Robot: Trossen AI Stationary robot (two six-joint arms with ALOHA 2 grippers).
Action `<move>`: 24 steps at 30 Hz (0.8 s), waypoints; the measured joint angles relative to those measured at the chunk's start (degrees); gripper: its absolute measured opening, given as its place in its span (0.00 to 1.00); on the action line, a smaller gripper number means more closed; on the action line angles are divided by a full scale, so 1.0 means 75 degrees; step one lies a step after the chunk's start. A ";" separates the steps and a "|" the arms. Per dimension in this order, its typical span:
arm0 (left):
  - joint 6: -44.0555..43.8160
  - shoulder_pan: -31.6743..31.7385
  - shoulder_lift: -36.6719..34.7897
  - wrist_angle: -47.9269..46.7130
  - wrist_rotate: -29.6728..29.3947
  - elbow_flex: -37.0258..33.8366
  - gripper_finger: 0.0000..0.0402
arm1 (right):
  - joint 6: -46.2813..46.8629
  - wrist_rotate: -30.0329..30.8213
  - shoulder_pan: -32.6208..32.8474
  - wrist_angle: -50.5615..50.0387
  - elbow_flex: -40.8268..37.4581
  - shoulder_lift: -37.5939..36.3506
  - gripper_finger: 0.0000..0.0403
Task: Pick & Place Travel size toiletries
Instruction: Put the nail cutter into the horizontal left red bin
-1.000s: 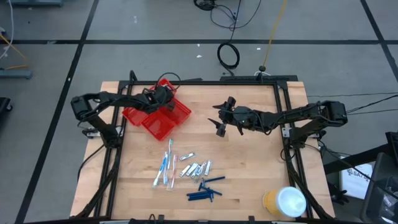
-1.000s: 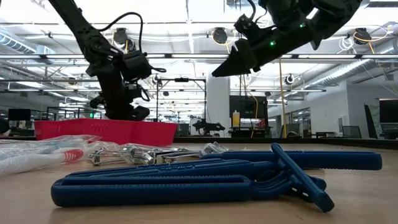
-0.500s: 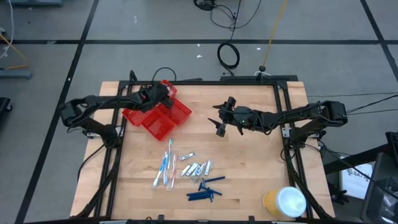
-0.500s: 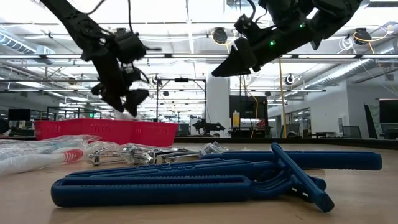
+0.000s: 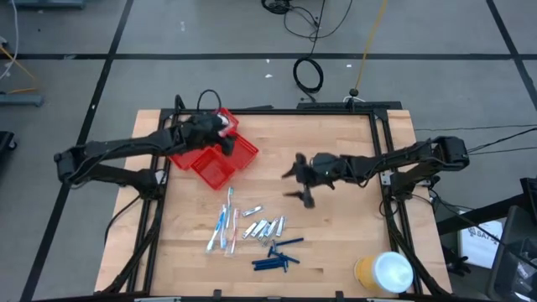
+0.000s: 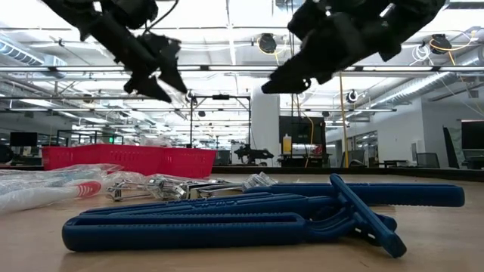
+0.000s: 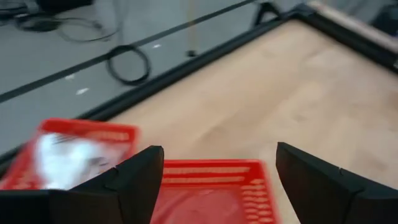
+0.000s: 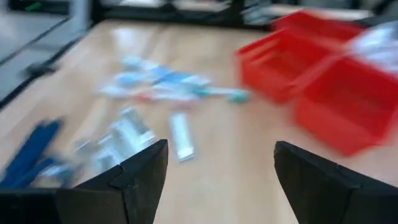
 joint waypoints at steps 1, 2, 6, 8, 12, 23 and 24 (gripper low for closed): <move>-0.0012 -0.0156 0.0004 0.0095 0.0002 0.0000 0.74 | -0.0074 0.0003 0.0164 -0.0014 0.0003 0.0128 0.69; -0.0014 -0.0306 0.0009 0.0153 0.0002 0.0000 0.74 | -0.0109 0.0010 0.0335 -0.0014 0.0003 0.0275 0.69; 0.0005 -0.0893 0.0009 0.0964 -0.0030 0.0000 0.74 | -0.0100 -0.0018 0.0955 0.0321 0.0003 0.1131 0.69; 0.0175 -0.1215 0.0013 0.1527 -0.0035 0.0000 0.74 | -0.0095 -0.0038 0.1191 0.0504 0.0003 0.1605 0.69; 0.0595 -0.1821 -0.0065 0.2761 -0.0030 0.0000 0.74 | -0.0103 -0.0210 0.1453 0.1038 0.0004 0.2200 0.69; 0.0429 -0.2570 -0.0602 0.3478 -0.0059 0.0003 0.74 | -0.0594 -0.0579 0.1377 0.1234 0.0162 0.3131 0.63; 0.0374 -0.2603 -0.0608 0.3480 -0.0059 0.0000 0.74 | -0.0657 -0.0580 0.1370 0.1286 0.0161 0.3228 0.62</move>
